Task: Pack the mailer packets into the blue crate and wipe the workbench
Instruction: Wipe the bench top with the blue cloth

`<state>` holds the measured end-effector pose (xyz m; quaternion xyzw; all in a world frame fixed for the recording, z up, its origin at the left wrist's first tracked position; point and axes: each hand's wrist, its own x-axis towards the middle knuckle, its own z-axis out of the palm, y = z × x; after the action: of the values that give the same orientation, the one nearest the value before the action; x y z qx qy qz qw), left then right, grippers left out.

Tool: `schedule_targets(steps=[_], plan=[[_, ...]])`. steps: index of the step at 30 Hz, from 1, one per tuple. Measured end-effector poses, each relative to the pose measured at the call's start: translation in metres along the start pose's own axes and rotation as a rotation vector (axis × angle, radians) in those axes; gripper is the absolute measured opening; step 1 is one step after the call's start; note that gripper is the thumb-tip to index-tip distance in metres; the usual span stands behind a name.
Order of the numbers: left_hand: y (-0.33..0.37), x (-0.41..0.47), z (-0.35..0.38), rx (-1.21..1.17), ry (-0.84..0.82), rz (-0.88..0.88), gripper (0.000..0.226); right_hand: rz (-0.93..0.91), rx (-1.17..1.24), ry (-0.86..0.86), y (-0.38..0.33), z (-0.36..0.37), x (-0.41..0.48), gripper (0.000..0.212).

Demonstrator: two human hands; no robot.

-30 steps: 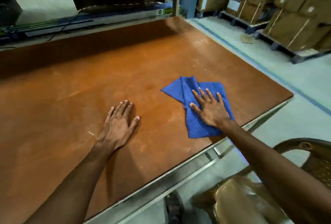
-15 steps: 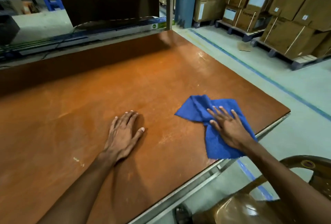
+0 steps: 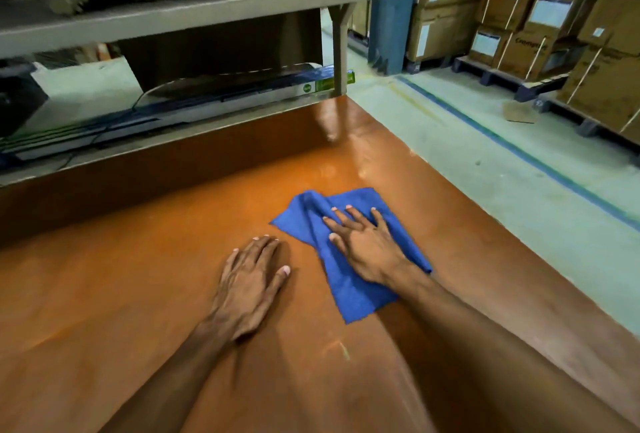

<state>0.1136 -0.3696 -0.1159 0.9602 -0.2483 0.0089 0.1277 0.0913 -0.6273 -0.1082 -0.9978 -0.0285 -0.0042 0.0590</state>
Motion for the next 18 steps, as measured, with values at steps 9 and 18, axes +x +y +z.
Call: schedule_targets(steps=[9,18], plan=[[-0.016,0.084,-0.003,0.021,-0.013,0.016,0.077,0.335,0.028,0.043,0.127,-0.013,0.125,0.061],[-0.027,0.224,0.01,0.03,-0.02,0.042,0.069,0.04,-0.064,-0.012,0.118,-0.007,0.205,0.076]])
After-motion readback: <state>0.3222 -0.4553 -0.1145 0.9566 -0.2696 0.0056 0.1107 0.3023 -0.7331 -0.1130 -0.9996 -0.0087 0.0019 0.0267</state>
